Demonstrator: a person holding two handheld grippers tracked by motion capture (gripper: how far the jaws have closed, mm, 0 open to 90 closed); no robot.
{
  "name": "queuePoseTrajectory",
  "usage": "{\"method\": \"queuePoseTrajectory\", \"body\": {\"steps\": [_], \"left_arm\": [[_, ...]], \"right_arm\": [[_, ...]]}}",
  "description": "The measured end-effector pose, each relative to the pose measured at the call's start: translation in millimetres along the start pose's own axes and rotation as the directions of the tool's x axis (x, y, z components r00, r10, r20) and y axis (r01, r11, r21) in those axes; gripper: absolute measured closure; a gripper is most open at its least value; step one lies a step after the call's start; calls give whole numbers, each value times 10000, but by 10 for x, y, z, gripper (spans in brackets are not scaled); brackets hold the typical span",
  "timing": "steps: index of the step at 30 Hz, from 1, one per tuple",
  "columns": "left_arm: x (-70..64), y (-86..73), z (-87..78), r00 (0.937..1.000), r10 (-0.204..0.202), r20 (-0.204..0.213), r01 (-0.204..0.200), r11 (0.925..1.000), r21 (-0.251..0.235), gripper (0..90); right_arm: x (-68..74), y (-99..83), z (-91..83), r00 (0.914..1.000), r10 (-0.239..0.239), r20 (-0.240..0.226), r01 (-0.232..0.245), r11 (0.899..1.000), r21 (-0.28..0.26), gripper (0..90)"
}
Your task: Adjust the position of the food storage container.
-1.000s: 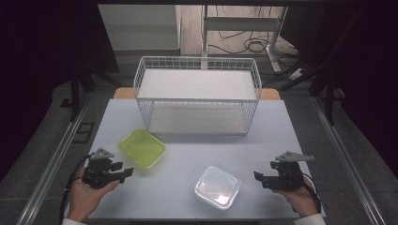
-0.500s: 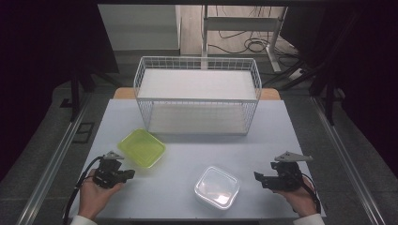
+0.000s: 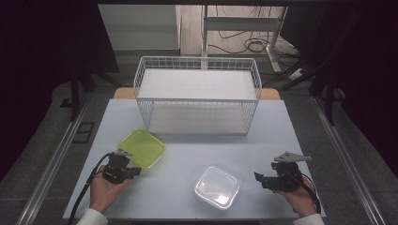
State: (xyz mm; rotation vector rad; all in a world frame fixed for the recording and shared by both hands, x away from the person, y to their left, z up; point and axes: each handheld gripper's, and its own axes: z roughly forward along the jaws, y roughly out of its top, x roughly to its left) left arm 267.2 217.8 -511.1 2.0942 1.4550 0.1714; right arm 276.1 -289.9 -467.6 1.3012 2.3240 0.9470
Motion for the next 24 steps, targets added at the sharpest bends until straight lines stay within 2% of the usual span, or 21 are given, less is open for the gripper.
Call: {"method": "queuePoseTrajectory", "body": {"steps": [7, 12, 18, 24], "left_arm": [[-73, 87, 70, 10000, -49, 12, 49, 10000, -64, 900], [-168, 154, 148, 10000, 71, 19, -71, 9999, -115, 900], [-229, 256, 234, 10000, -33, -62, 31, 9996, -291, 900], [-253, 257, 210, 10000, 73, 36, -72, 9993, -358, 900]], "right_arm": [[-1, -2, 8, 10000, -75, -21, 75, 10000, 31, 212], [-2, -2, 10, 10000, -95, -3, 95, 9999, 46, 212], [-2, -5, 21, 9998, -185, 13, 185, 9998, 102, 212], [-14, -16, 19, 9998, -169, 38, 169, 9998, 133, 212]]}}
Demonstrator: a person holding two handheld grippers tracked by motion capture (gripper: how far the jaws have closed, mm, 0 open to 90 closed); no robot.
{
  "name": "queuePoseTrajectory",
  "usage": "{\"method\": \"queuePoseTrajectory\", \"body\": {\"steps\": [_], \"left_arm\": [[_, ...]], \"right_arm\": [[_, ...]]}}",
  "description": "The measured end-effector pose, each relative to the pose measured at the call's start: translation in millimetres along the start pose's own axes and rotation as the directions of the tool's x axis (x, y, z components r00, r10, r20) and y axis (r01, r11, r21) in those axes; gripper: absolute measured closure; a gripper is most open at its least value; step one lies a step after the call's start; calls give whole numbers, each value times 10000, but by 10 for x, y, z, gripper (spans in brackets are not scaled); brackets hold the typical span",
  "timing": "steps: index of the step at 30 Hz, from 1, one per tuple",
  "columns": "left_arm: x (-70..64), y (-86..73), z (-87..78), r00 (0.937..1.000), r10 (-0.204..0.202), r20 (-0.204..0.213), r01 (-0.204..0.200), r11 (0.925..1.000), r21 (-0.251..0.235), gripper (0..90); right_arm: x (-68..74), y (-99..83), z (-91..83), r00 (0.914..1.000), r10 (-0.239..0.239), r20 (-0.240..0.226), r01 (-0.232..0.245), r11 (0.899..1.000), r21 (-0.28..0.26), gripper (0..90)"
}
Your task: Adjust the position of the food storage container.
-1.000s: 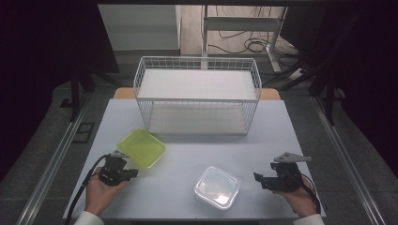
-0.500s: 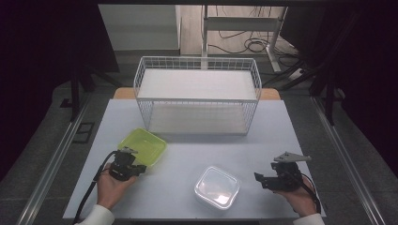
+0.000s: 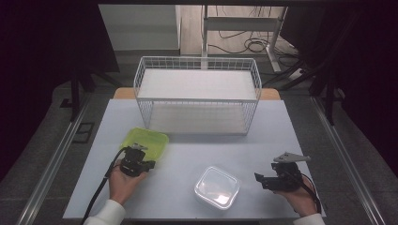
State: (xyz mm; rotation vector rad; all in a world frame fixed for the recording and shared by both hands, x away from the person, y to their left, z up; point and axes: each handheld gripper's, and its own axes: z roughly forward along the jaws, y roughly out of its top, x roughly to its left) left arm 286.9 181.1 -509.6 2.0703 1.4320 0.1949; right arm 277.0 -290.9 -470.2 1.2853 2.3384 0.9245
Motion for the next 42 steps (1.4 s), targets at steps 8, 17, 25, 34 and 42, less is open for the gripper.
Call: {"method": "queuePoseTrajectory", "body": {"steps": [8, 17, 25, 34, 42], "left_arm": [[299, -14, -468, 9992, -396, 70, 400, 9961, -782, 900], [907, 249, -627, 9893, -1289, -678, 1203, 9857, -1178, 900], [1364, 353, -439, 9828, -1380, -1224, 1338, 9901, -420, 900], [1381, 376, -214, 9912, -838, -1023, 867, 9960, 237, 900], [1271, 380, -187, 9940, -535, -952, 564, 9980, 285, 900]], "right_arm": [[2, -12, 7, 10000, 7, 13, -7, 10000, 75, 212], [-26, 8, 2, 10000, 73, 35, -72, 10000, -32, 212], [-62, 17, 0, 9999, 125, 118, -125, 9999, -50, 212], [-107, 1, -7, 9995, 192, 258, -192, 9998, -15, 212], [-109, -16, -23, 9990, 134, 418, -133, 9999, -29, 208]]}}
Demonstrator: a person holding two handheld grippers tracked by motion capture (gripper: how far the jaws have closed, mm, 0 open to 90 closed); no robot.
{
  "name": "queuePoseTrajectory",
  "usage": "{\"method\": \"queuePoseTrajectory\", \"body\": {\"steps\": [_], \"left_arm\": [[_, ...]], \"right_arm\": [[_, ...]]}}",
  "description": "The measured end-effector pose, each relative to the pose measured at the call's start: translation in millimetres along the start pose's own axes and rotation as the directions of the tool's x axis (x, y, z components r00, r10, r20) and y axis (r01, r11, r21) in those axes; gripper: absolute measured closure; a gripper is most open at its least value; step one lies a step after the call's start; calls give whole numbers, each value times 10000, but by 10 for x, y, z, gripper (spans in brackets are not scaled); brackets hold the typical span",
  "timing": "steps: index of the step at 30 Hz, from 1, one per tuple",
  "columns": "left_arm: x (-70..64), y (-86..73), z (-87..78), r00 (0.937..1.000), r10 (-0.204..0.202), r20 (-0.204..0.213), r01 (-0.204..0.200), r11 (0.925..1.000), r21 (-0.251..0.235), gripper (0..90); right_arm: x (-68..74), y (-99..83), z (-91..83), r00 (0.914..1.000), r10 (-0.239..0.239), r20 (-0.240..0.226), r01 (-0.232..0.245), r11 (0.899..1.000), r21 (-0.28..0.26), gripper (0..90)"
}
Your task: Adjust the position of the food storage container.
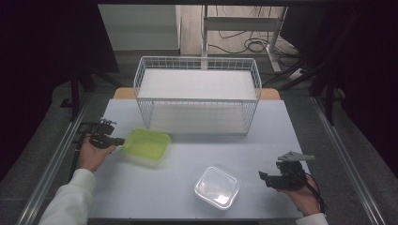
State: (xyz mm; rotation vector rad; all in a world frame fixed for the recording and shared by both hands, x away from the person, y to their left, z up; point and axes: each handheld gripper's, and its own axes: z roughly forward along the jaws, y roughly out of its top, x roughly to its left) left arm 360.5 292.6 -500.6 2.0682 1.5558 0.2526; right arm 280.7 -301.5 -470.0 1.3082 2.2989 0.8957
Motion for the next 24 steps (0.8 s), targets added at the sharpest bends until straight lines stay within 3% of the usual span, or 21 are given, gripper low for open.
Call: {"method": "queuePoseTrajectory", "body": {"steps": [21, 24], "left_arm": [[-359, -86, -9, 9989, -106, 467, 102, 9999, 85, 900], [-434, -88, -14, 9973, -142, 714, 138, 9999, 54, 900]], "right_arm": [[-50, -6, -37, 9999, 58, 146, -56, 9999, -133, 197], [-42, 8, -53, 9999, 101, 67, -99, 9995, -286, 197]]}}
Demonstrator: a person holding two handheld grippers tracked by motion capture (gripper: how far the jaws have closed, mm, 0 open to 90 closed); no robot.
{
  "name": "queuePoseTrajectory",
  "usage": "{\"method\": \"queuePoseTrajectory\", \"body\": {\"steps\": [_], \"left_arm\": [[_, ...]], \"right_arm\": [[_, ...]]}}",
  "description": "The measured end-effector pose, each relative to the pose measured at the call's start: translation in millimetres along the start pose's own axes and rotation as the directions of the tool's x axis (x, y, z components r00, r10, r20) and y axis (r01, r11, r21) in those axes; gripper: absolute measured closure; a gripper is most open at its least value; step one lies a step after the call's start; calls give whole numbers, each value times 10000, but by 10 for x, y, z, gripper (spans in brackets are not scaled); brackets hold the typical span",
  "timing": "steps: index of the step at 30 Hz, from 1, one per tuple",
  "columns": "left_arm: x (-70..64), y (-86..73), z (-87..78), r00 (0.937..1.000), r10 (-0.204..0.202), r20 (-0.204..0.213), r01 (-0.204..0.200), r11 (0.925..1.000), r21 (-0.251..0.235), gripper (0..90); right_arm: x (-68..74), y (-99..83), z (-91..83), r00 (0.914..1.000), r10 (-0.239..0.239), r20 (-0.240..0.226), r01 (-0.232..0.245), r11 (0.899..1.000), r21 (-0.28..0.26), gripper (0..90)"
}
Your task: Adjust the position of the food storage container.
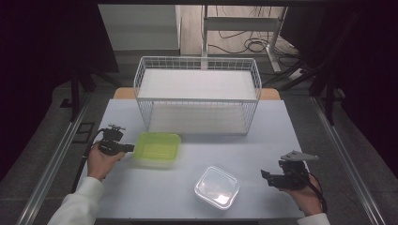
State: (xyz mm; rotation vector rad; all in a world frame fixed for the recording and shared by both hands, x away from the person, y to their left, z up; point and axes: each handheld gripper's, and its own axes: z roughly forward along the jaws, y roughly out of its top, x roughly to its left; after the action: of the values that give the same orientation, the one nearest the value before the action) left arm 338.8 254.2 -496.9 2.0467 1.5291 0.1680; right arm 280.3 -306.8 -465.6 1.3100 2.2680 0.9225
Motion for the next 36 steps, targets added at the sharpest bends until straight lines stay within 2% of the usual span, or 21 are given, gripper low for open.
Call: {"method": "queuePoseTrajectory", "body": {"steps": [9, 19, 25, 32, 36], "left_arm": [[-223, -24, 70, 9986, -16, 535, 24, 9999, -149, 900], [-347, 57, 273, 9947, -287, 991, 311, 9993, -225, 900], [-512, 146, 377, 9922, -173, 1237, 204, 9995, -245, 900], [-814, 236, 545, 9858, 96, 1675, -56, 9997, -246, 900], [-868, 252, 573, 9869, 149, 1607, -106, 9996, -272, 900]], "right_arm": [[12, 17, -11, 10000, 0, -53, -1, 10000, -85, 196], [10, 22, -4, 10000, -24, -78, 23, 10000, -77, 196], [18, 18, 11, 9999, -97, -122, 97, 10000, -5, 196], [22, 11, 15, 9998, -98, -156, 99, 9999, 88, 195], [17, 8, 9, 9998, -94, -147, 95, 9999, 75, 195]]}}
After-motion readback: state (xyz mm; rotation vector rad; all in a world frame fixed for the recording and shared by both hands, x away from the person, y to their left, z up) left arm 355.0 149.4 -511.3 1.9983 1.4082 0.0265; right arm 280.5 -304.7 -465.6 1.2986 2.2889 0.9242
